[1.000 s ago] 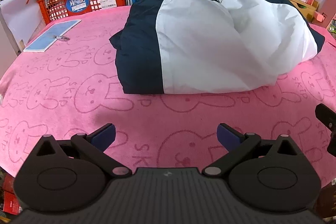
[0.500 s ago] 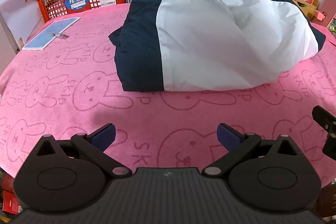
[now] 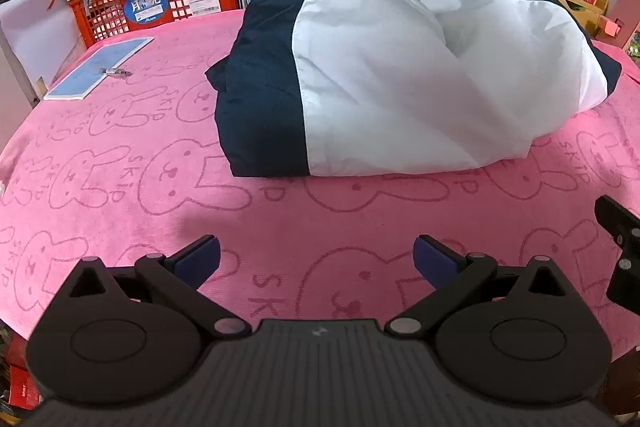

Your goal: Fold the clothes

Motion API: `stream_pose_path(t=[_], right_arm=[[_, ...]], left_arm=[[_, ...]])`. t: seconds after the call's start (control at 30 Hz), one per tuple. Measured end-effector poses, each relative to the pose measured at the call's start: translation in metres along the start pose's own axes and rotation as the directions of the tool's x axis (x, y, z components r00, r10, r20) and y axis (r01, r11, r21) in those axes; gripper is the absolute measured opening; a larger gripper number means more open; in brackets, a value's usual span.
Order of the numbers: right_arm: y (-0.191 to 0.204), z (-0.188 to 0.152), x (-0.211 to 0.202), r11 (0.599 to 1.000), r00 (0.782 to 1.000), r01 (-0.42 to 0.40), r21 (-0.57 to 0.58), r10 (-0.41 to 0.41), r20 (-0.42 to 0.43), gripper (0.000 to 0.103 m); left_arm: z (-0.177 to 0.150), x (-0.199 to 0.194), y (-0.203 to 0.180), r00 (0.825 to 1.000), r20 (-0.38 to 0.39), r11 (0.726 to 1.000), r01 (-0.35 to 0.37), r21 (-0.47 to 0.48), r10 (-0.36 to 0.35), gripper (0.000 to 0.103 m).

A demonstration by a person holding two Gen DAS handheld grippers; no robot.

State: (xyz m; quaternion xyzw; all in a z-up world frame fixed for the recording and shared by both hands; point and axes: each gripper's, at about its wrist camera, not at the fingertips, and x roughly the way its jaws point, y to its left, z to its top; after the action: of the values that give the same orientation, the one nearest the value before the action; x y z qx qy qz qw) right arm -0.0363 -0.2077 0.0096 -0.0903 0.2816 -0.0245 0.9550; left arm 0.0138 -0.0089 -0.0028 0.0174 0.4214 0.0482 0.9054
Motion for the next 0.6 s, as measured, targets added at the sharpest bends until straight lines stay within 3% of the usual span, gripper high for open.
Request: stream_pose_path(t=[0.6], right_arm=[[-0.0053, 0.0051, 0.0042, 1.0, 0.999, 0.016, 0.017, -0.015, -0.03, 0.103]], left_arm=[[-0.0006, 0.0008, -0.0042, 1.0, -0.01, 1.0, 0.005, 0.008, -0.005, 0.103]])
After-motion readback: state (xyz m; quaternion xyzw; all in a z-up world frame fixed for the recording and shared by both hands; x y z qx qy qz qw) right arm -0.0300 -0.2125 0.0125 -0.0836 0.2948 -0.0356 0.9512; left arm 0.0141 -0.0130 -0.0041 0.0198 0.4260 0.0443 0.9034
